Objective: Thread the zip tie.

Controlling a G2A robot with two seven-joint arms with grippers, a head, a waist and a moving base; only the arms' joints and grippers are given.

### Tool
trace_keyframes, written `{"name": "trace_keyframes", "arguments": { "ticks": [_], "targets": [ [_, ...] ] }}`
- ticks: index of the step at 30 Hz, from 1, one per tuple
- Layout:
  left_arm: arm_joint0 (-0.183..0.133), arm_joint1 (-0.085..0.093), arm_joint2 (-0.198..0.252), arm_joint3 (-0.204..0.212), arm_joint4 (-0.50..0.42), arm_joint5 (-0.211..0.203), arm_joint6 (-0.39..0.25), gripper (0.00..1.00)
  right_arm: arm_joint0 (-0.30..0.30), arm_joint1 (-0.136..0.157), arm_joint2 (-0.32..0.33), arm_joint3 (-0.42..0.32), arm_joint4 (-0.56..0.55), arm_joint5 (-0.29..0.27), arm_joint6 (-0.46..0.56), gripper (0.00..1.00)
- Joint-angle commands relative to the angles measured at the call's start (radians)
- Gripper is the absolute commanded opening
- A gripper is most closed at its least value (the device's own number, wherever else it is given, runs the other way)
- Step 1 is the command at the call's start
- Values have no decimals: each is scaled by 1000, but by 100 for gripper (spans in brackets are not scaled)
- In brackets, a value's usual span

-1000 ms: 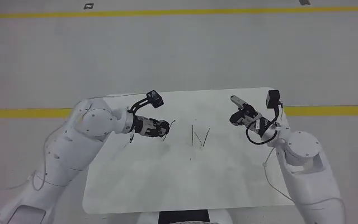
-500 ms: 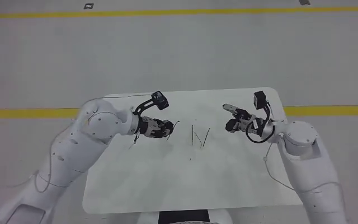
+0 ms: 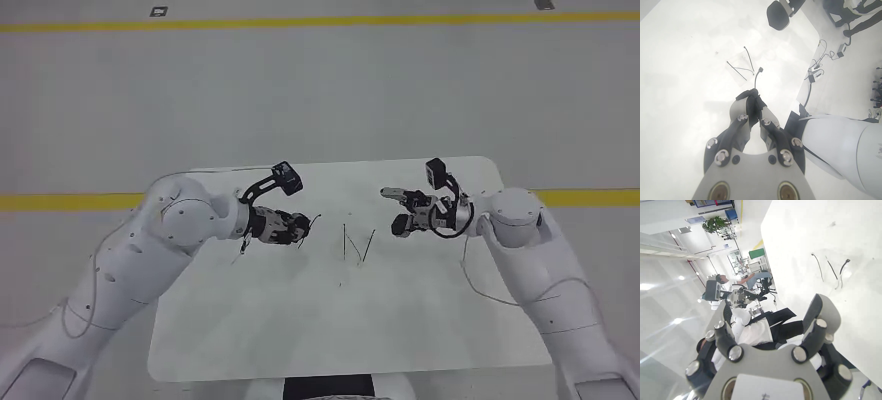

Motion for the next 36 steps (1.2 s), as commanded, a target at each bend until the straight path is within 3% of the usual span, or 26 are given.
{"name": "trace_keyframes", "arguments": {
  "ticks": [1, 5, 8, 13, 21, 27, 29, 30, 36],
  "targets": [
    [0, 0, 0, 0, 0, 0, 0, 0, 0, 0, 0, 0, 0, 0, 0, 100],
    [0, 0, 0, 0, 0, 0, 0, 0, -2, 0, 0, -1, 2, -3, -6, 100],
    [0, 0, 0, 0, 0, 0, 0, 0, -23, -5, 7, -22, 48, -52, -56, 100],
    [0, 0, 0, 0, 0, 0, 0, 0, -61, -8, 38, -56, 132, -200, -85, 100],
    [0, 0, 0, 0, 0, 0, 0, 0, -90, -5, 55, -87, 118, -422, -55, 100],
    [0, 0, 0, 0, 0, 0, 0, 0, -99, -5, 49, -117, 20, -588, -87, 100],
    [0, 0, 0, 0, 0, 0, 0, 0, -98, -5, 41, -146, -81, -680, -113, 100],
    [0, 0, 0, 0, 0, 0, 0, 0, -99, -4, 38, -165, -141, -680, -137, 100],
    [0, 0, 0, 0, 0, 0, 0, 0, -99, -4, 38, -165, -141, -680, -137, 100]
  ]
}}
